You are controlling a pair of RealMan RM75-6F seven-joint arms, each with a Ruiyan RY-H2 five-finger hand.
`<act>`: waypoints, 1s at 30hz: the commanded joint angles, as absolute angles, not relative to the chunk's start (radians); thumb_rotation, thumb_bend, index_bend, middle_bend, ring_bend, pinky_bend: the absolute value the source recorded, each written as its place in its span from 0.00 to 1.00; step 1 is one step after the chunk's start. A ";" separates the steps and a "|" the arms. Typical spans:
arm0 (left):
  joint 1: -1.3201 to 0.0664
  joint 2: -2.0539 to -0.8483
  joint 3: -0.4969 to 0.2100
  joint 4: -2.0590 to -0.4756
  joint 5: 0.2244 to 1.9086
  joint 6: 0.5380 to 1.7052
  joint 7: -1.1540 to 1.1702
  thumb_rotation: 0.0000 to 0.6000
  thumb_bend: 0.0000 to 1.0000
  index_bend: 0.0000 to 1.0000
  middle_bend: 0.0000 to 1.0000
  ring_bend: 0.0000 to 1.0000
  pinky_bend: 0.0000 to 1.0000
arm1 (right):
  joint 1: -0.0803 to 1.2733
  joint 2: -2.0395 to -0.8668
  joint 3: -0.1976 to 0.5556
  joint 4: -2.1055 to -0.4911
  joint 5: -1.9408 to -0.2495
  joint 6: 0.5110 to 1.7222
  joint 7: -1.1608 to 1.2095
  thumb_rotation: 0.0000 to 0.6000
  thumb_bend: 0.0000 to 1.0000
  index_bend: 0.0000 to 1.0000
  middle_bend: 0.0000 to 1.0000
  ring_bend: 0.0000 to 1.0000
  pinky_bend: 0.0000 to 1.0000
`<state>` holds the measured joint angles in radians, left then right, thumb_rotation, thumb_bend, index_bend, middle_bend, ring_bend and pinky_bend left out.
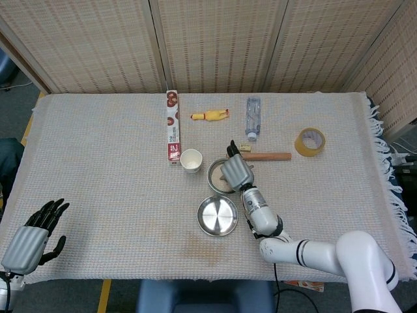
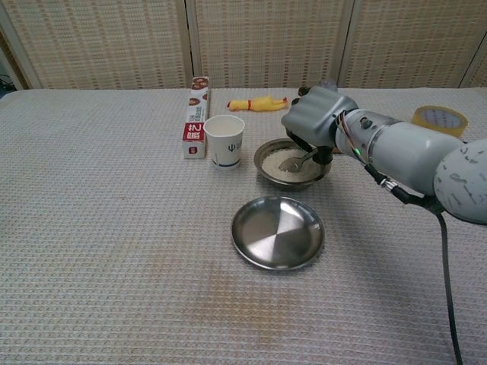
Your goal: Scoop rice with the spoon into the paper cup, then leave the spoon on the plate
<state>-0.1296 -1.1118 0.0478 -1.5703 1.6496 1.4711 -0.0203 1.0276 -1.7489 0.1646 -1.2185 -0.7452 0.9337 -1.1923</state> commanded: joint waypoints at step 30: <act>-0.130 -1.115 0.048 -1.568 1.653 1.470 -0.017 1.00 0.48 0.00 0.00 0.00 0.20 | 0.943 -1.640 0.257 -1.225 -0.562 0.757 -0.637 1.00 0.33 0.94 0.58 0.10 0.03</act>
